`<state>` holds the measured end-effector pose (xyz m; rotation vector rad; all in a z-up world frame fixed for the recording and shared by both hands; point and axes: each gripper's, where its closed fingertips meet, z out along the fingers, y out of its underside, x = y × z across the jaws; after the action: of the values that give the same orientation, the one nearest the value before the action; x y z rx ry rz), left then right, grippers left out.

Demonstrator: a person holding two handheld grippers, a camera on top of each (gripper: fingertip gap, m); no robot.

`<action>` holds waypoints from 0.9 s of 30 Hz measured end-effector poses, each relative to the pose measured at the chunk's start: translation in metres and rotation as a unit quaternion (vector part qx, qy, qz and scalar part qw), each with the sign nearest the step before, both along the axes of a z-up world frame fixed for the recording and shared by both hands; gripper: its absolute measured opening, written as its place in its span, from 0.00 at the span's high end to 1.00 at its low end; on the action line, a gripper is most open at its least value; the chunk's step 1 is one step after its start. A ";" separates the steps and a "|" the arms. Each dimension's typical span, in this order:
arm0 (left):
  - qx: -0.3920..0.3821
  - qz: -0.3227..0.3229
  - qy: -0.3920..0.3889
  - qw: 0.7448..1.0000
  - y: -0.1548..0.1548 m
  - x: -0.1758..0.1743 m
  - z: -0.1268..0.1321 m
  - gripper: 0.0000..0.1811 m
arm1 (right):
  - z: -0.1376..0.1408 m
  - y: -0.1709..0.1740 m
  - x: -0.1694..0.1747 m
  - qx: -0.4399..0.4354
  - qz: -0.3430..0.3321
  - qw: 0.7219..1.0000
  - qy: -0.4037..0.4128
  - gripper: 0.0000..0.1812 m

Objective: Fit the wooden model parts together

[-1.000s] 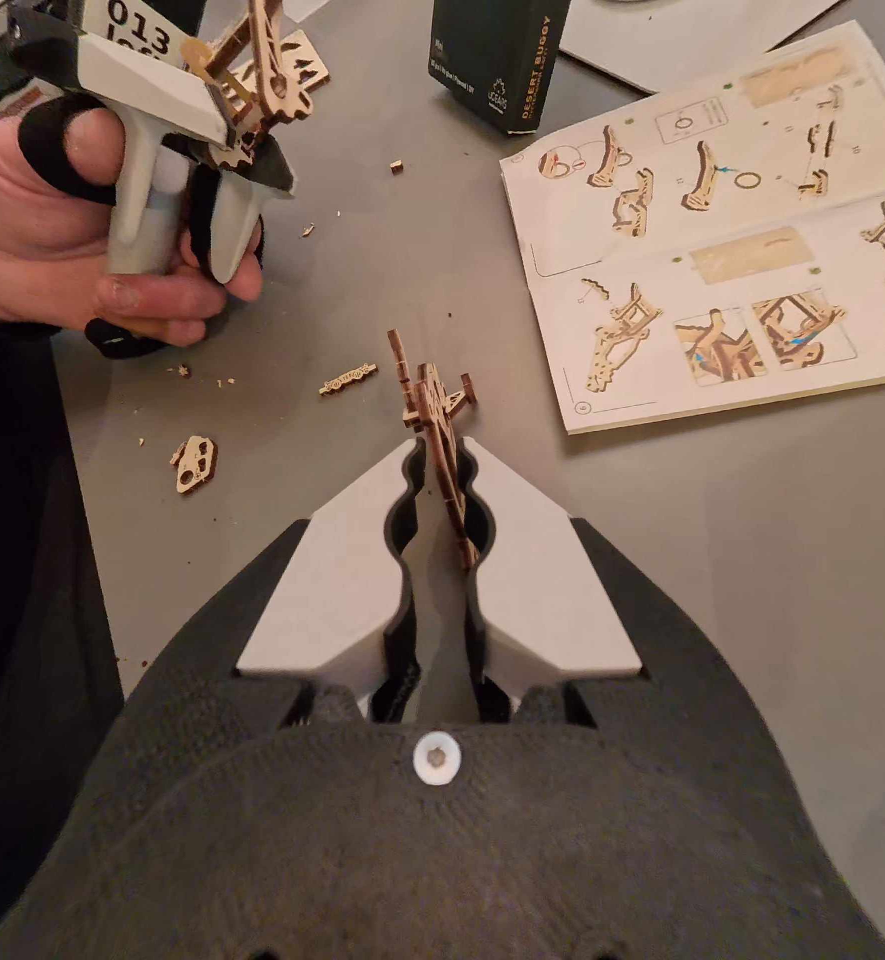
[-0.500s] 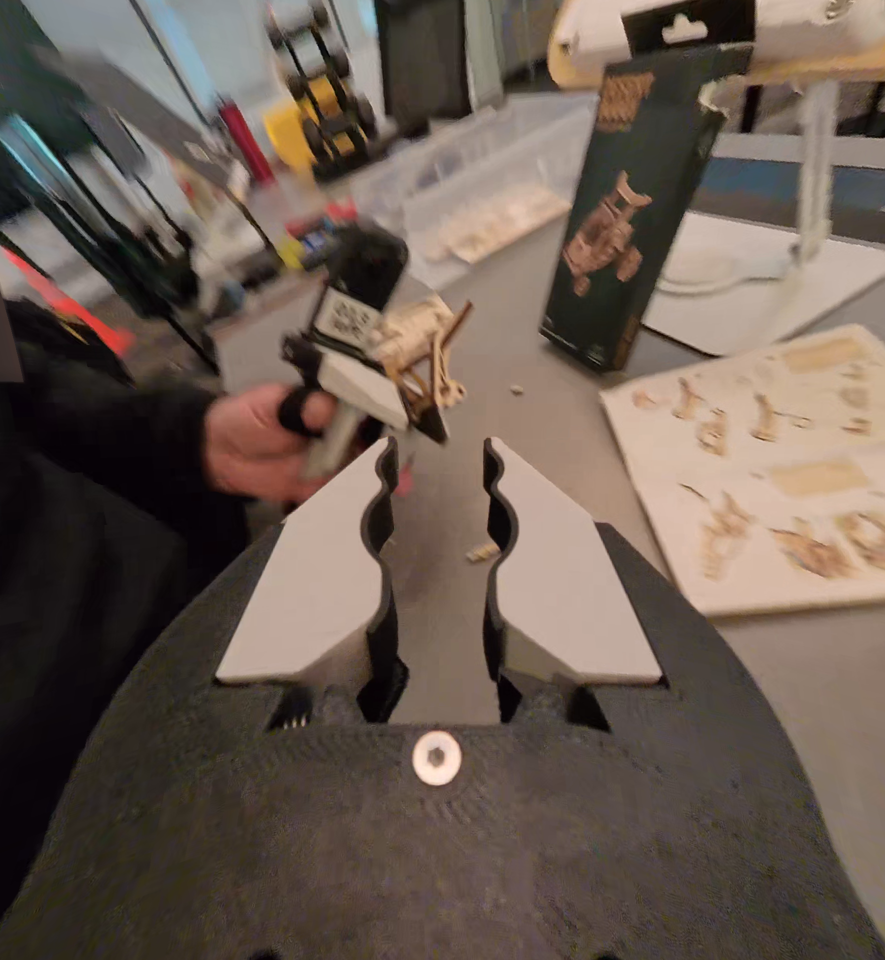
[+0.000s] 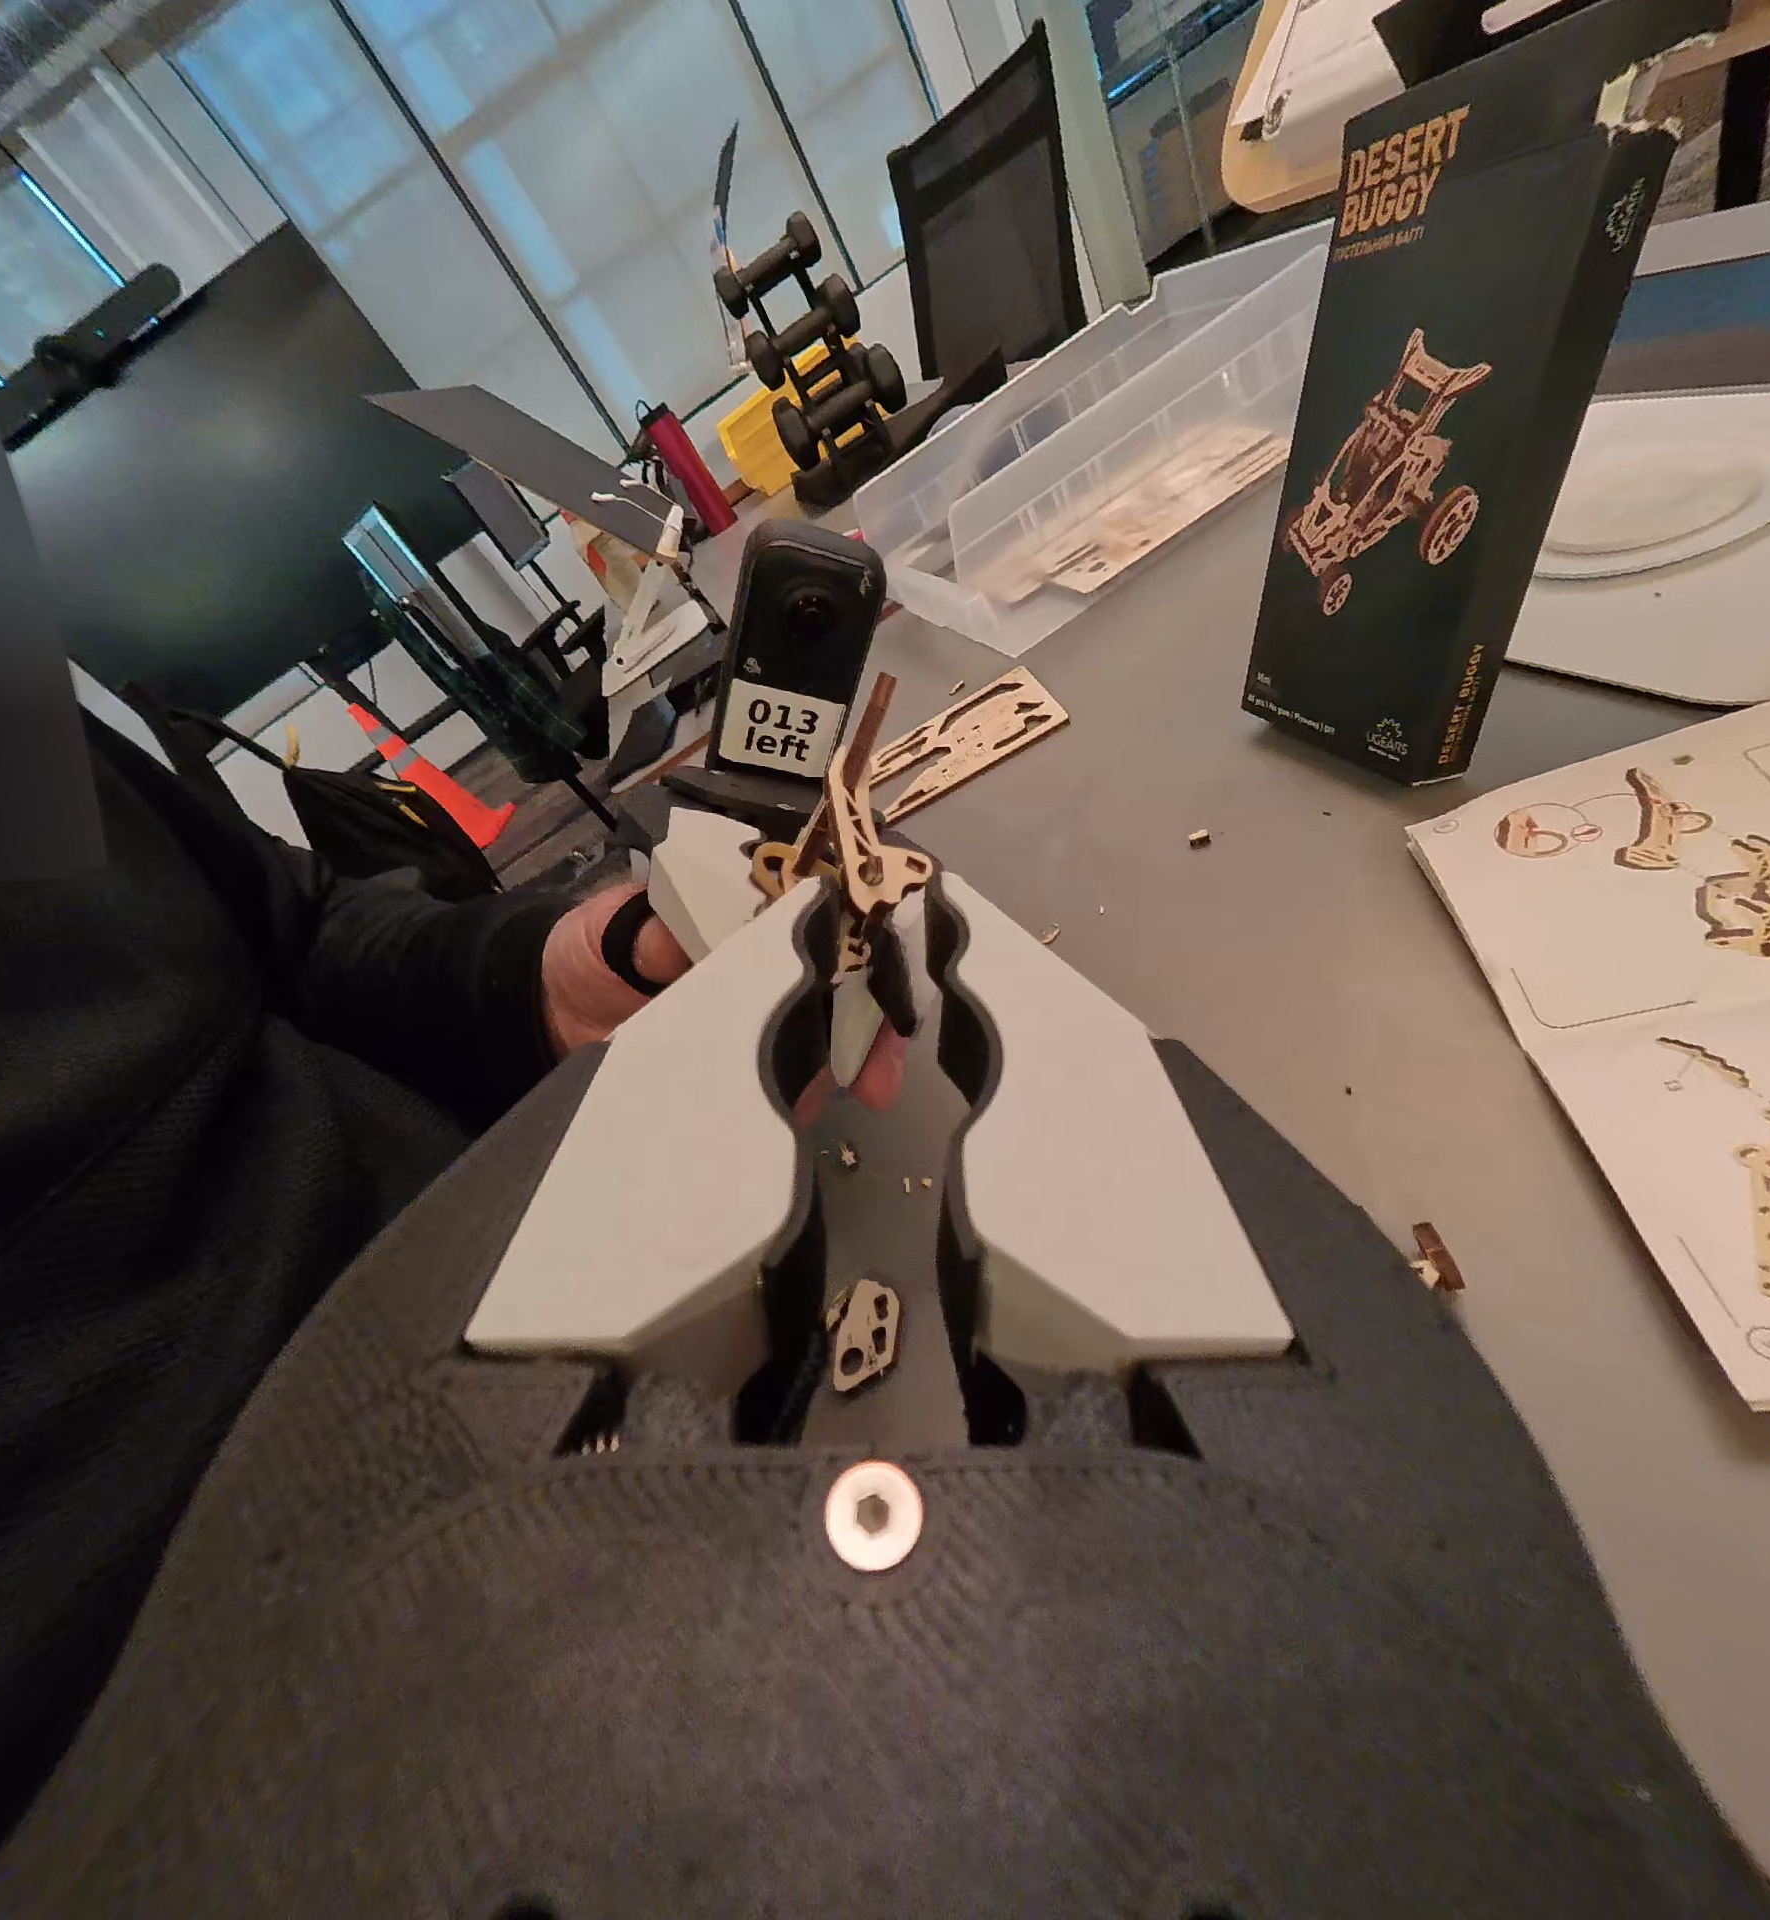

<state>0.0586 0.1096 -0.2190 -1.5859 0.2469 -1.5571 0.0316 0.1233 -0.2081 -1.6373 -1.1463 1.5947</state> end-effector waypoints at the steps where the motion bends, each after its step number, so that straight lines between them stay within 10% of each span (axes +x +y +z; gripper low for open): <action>1: 0.008 0.006 0.009 1.000 -0.001 -0.002 0.001 0.82 | 0.002 0.001 0.001 -0.005 0.003 1.000 0.003 0.93; 8: 0.093 0.041 0.175 0.979 0.000 -0.031 0.000 0.66 | 0.003 0.005 0.006 -0.012 0.045 0.998 -0.029 0.93; 18: 0.113 -0.036 0.191 0.974 -0.002 -0.026 0.016 0.98 | 0.003 -0.006 -0.002 0.075 0.085 0.991 -0.066 0.93; 27: 0.118 -0.053 0.126 0.984 -0.007 -0.028 0.028 1.00 | 0.008 -0.009 -0.006 0.053 0.082 0.995 -0.033 0.92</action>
<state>0.0305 0.1028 -0.1908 -1.5982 0.6396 -1.3466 0.0256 0.1144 -0.2003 -1.5737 -1.4065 1.5596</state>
